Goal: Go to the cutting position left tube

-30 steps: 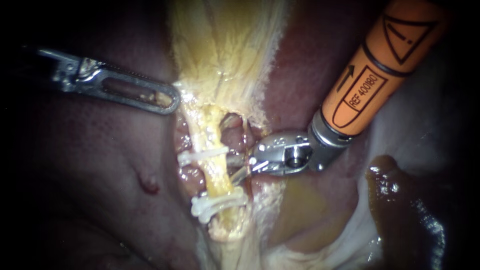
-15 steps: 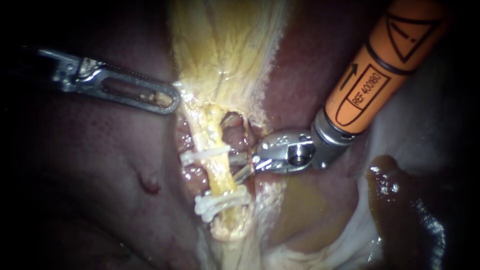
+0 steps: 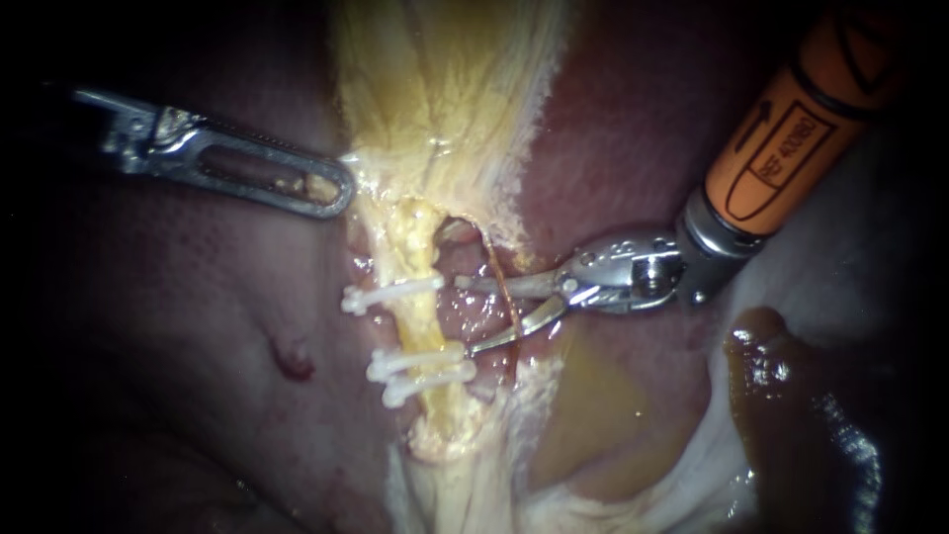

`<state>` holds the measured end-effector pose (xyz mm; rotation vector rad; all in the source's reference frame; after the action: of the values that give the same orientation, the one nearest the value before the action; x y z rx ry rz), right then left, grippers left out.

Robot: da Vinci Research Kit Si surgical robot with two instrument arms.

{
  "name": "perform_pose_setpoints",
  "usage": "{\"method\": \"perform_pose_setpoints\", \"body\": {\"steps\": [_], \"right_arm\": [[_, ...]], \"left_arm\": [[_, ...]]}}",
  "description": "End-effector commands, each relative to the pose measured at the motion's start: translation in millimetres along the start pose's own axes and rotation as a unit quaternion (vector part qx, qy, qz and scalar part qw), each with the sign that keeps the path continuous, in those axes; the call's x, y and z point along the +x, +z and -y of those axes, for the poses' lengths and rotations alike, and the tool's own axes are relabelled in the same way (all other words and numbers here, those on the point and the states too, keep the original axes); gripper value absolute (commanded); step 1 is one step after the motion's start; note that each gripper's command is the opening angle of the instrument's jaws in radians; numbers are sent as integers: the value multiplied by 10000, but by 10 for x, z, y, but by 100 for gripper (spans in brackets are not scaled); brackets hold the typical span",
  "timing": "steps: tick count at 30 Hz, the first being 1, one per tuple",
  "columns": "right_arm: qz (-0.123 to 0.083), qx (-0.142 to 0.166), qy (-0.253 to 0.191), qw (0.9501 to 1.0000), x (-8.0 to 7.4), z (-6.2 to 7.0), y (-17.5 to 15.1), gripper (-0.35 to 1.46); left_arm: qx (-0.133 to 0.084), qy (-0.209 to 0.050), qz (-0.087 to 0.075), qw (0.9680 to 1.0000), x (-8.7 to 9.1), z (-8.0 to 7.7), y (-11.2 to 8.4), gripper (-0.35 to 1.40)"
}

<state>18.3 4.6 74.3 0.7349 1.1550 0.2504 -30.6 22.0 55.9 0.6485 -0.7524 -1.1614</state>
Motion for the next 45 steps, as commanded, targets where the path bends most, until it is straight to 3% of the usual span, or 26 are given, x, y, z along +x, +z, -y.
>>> {"method": "perform_pose_setpoints", "body": {"steps": [1,26,45], "right_arm": [[-1,-14,1,10000,-2,0,-1,76],[47,-129,21,9999,-9,0,-32,78],[47,-129,15,9999,1,23,-25,88]], "left_arm": [[1,2,0,10000,0,0,0,-35],[3,2,-2,10000,0,0,-1,-35],[3,2,-2,10000,0,0,-1,-35]]}}
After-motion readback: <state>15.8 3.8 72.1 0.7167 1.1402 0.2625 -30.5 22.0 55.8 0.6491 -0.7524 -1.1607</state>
